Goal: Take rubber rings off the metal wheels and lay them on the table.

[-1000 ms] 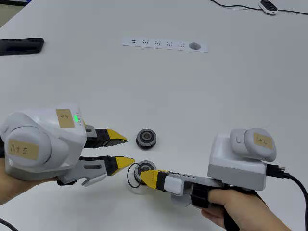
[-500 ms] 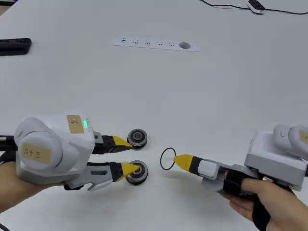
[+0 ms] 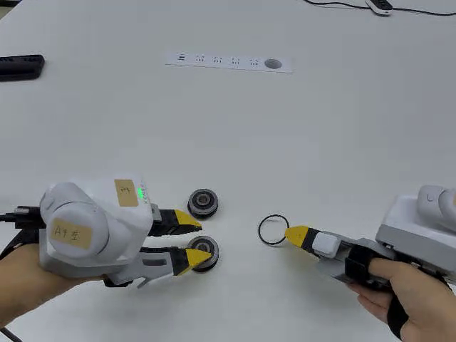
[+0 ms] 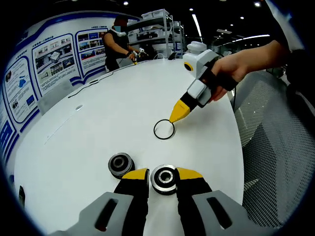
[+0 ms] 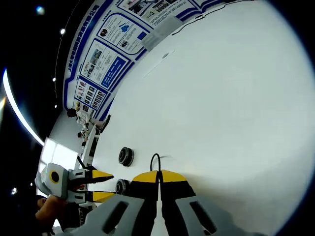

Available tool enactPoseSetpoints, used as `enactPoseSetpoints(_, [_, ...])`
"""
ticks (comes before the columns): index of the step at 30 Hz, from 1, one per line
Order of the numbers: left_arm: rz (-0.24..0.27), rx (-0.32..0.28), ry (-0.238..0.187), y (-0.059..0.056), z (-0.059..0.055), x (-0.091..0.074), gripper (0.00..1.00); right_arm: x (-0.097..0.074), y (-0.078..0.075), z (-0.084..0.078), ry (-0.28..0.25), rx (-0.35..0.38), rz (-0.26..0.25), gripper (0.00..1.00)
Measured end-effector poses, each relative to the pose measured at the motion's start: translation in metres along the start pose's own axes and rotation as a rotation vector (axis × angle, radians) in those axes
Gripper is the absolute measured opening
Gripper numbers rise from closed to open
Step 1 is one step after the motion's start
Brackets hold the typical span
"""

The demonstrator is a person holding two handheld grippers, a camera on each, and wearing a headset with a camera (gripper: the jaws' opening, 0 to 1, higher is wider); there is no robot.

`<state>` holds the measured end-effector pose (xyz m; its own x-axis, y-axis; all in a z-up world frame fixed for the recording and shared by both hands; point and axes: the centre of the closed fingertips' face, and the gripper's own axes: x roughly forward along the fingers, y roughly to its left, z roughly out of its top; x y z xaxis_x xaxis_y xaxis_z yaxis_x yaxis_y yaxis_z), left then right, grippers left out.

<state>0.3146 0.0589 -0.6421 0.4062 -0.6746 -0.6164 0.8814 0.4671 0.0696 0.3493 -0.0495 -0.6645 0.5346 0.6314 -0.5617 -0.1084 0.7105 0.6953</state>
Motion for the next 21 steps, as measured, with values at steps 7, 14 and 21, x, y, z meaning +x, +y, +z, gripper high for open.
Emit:
enactPoseSetpoints(7, [-0.002, 0.004, 0.004, -0.001, -0.001, 0.001, 0.21, -0.008, -0.007, 0.002, -0.024, -0.086, -0.054, 0.11])
enactPoseSetpoints(14, [-0.01, 0.014, 0.011, -0.003, -0.002, 0.002, 0.2, -0.013, -0.005, 0.008, -0.057, -0.109, -0.039, 0.13])
enactPoseSetpoints(21, [-0.015, 0.016, 0.022, -0.004, -0.004, 0.003, 0.18, -0.012, 0.0, 0.013, -0.079, -0.099, -0.016, 0.12])
